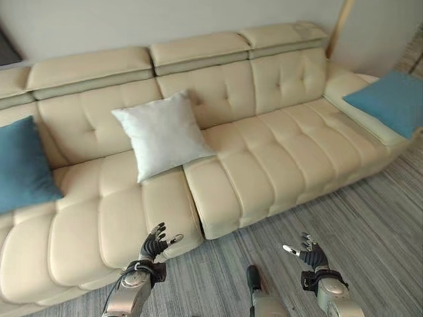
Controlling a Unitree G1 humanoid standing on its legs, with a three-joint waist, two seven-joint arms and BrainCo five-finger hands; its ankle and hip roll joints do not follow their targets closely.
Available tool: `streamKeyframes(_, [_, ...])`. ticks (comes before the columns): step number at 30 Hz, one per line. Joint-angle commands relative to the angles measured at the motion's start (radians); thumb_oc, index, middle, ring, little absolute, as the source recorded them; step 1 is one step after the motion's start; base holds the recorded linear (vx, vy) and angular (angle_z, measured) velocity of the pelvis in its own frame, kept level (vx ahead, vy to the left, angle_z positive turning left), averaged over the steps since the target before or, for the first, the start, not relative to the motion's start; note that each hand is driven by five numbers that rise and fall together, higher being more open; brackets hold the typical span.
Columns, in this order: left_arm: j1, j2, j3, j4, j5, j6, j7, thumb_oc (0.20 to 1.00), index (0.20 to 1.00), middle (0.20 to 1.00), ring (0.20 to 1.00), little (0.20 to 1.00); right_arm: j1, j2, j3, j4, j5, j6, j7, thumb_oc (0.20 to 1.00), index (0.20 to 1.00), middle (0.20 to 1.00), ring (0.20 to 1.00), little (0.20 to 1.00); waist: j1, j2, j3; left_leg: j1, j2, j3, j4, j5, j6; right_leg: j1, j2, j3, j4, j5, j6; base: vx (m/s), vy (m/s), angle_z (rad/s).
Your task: Pick up all the scattered cushions and arrange them neatly on the sofa.
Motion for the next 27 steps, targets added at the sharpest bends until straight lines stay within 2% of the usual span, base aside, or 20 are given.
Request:
streamKeyframes(1, [-0.043, 0.005, 0.036, -0.023, 0.056, -0.038, -0.003, 1.0, 1.0, 1.0, 1.0, 1.0, -0.066, -0.043, -0.023, -0.053, -0.019, -0.039, -0.013, 1.0, 1.0, 1.0, 1.0, 1.0, 0.019, 0.059, 0.035, -0.065, 0.028, -0.056, 0.012, -0.051, -0.005, 0.12, -0.048, -0.209, 0.19, -0.118, 0.029, 0.03, -0.012, -0.96])
streamKeyframes(5, [-0.033, 0.006, 0.047, -0.025, 0.057, -0.027, -0.014, 1.0, 1.0, 1.0, 1.0, 1.0, -0.074, -0.058, -0.01, -0.058, -0.027, -0.035, -0.011, 1.0, 1.0, 1.0, 1.0, 1.0, 0.048, 0.046, 0.031, -0.046, 0.054, 0.052, 0.04, -0.056, -0.017, 0.123, -0.086, -0.419, 0.188, -0.092, 0.025, 0.02, -0.094, -1.06])
streamKeyframes(7, [-0.034, 0.006, 0.045, -0.026, 0.06, -0.022, -0.019, 1.0, 1.0, 1.0, 1.0, 1.0, -0.07, -0.063, -0.01, -0.062, -0.037, -0.032, -0.009, 1.0, 1.0, 1.0, 1.0, 1.0, 0.047, 0.043, 0.035, -0.03, 0.064, 0.087, 0.055, -0.07, -0.02, 0.113, -0.112, -0.497, 0.209, -0.08, 0.025, 0.06, -0.13, -1.24])
streamKeyframes(8, [-0.038, 0.007, 0.041, -0.024, 0.064, -0.02, -0.022, 1.0, 1.0, 1.0, 1.0, 1.0, -0.061, -0.066, -0.011, -0.062, -0.04, -0.028, -0.008, 1.0, 1.0, 1.0, 1.0, 1.0, 0.042, 0.039, 0.034, -0.025, 0.065, 0.091, 0.062, -0.076, -0.022, 0.117, -0.112, -0.5, 0.2, -0.085, 0.024, 0.12, -0.187, -1.17])
streamKeyframes(11, [-0.051, -0.004, 0.028, -0.015, 0.069, -0.025, -0.027, 1.0, 1.0, 1.0, 1.0, 1.0, -0.037, -0.074, -0.021, -0.073, -0.032, -0.029, -0.007, 1.0, 1.0, 1.0, 1.0, 1.0, 0.014, 0.044, 0.034, -0.019, 0.089, 0.097, 0.095, -0.085, -0.04, 0.126, -0.088, -0.455, 0.161, -0.095, 0.018, 0.17, -0.233, -0.27])
streamKeyframes(14, [-0.053, -0.01, 0.013, -0.022, 0.061, -0.028, -0.033, 1.0, 1.0, 1.0, 1.0, 1.0, -0.013, -0.092, -0.029, -0.093, -0.02, -0.041, -0.002, 1.0, 1.0, 1.0, 1.0, 1.0, -0.015, 0.052, 0.036, -0.029, 0.154, 0.113, 0.215, -0.104, -0.075, 0.153, -0.044, -0.406, 0.137, -0.135, -0.016, 0.15, -0.2, -0.21])
streamKeyframes(15, [-0.053, -0.011, 0.013, -0.022, 0.061, -0.028, -0.033, 1.0, 1.0, 1.0, 1.0, 1.0, -0.013, -0.092, -0.029, -0.094, -0.02, -0.041, -0.002, 1.0, 1.0, 1.0, 1.0, 1.0, -0.015, 0.053, 0.036, -0.03, 0.156, 0.113, 0.218, -0.106, -0.076, 0.154, -0.042, -0.406, 0.136, -0.135, -0.016, 0.3, -0.232, -0.13])
streamKeyframes(16, [-0.044, -0.013, 0.011, -0.04, 0.042, -0.037, -0.024, 1.0, 1.0, 1.0, 1.0, 1.0, -0.029, -0.121, -0.009, -0.118, -0.029, -0.04, 0.005, 1.0, 1.0, 1.0, 1.0, 1.0, -0.001, 0.055, 0.049, -0.075, 0.192, 0.033, 0.39, -0.065, -0.088, 0.181, 0.011, -0.343, 0.122, -0.175, -0.058, 0.23, -0.16, -0.36])
streamKeyframes(17, [-0.044, -0.013, 0.011, -0.041, 0.041, -0.037, -0.024, 1.0, 1.0, 1.0, 1.0, 1.0, -0.029, -0.122, -0.009, -0.119, -0.029, -0.04, 0.005, 1.0, 1.0, 1.0, 1.0, 1.0, -0.001, 0.056, 0.049, -0.079, 0.197, 0.031, 0.397, -0.065, -0.092, 0.182, 0.015, -0.343, 0.121, -0.177, -0.061, 0.38, -0.207, -0.98])
streamKeyframes(18, [-0.04, -0.023, 0.005, -0.044, 0.029, -0.047, -0.019, 1.0, 1.0, 1.0, 1.0, 1.0, -0.043, -0.137, 0.001, -0.135, -0.04, -0.041, 0.011, 1.0, 1.0, 1.0, 1.0, 1.0, 0.026, 0.053, 0.056, -0.141, 0.139, -0.114, 0.418, -0.089, -0.068, 0.197, 0.043, -0.28, 0.106, -0.197, -0.074, 0.25, -0.072, -1.7])
streamKeyframes(19, [-0.039, -0.029, 0.003, -0.043, 0.027, -0.047, -0.018, 1.0, 1.0, 1.0, 1.0, 1.0, -0.047, -0.141, 0.005, -0.14, -0.05, -0.041, 0.016, 1.0, 1.0, 1.0, 1.0, 1.0, 0.036, 0.048, 0.058, -0.164, 0.114, -0.167, 0.408, -0.116, -0.059, 0.203, 0.049, -0.25, 0.104, -0.203, -0.069, 0.25, -0.055, -1.84])
streamKeyframes(20, [-0.037, -0.033, 0.003, -0.042, 0.031, -0.045, -0.017, 1.0, 1.0, 1.0, 1.0, 1.0, -0.048, -0.144, 0.005, -0.144, -0.056, -0.04, 0.018, 1.0, 1.0, 1.0, 1.0, 1.0, 0.043, 0.035, 0.061, -0.198, 0.095, -0.193, 0.39, -0.11, -0.043, 0.199, 0.039, -0.234, 0.097, -0.189, -0.07, 0.18, -0.006, -1.48])
streamKeyframes(21, [-0.036, -0.038, 0.002, -0.039, 0.034, -0.043, -0.016, 1.0, 1.0, 1.0, 1.0, 1.0, -0.051, -0.144, 0.008, -0.146, -0.057, -0.043, 0.017, 1.0, 1.0, 1.0, 1.0, 1.0, 0.056, 0.03, 0.066, -0.241, 0.076, -0.243, 0.374, -0.098, -0.042, 0.205, 0.043, -0.203, 0.089, -0.187, -0.067, 0.16, 0.016, -1.23])
streamKeyframes(22, [-0.033, -0.04, 0.003, -0.039, 0.035, -0.044, -0.013, 1.0, 1.0, 1.0, 1.0, 1.0, -0.056, -0.144, 0.01, -0.141, -0.059, -0.043, 0.015, 1.0, 1.0, 1.0, 1.0, 1.0, 0.07, 0.032, 0.067, -0.263, 0.055, -0.291, 0.334, -0.077, -0.043, 0.214, 0.055, -0.178, 0.084, -0.188, -0.066, 0.25, 0.017, -1.1])
streamKeyframes(25, [-0.02, -0.045, 0.006, -0.036, 0.026, -0.049, -0.007, 1.0, 1.0, 1.0, 1.0, 1.0, -0.073, -0.143, 0.025, -0.129, -0.061, -0.049, 0.013, 1.0, 1.0, 1.0, 1.0, 1.0, 0.117, 0.048, 0.081, -0.329, -0.022, -0.451, 0.192, 0.038, -0.06, 0.243, 0.102, -0.099, 0.066, -0.196, -0.067, 0.21, 0.028, -1.12])
streamKeyframes(27, [-0.023, -0.043, 0.003, -0.03, 0.024, -0.051, -0.002, 1.0, 1.0, 1.0, 1.0, 1.0, -0.083, -0.145, 0.035, -0.123, -0.062, -0.051, 0.005, 1.0, 1.0, 1.0, 1.0, 1.0, 0.134, 0.061, 0.09, -0.379, -0.047, -0.49, 0.142, 0.077, -0.064, 0.252, 0.124, -0.058, 0.067, -0.207, -0.07, 0.18, 0.045, -0.84])
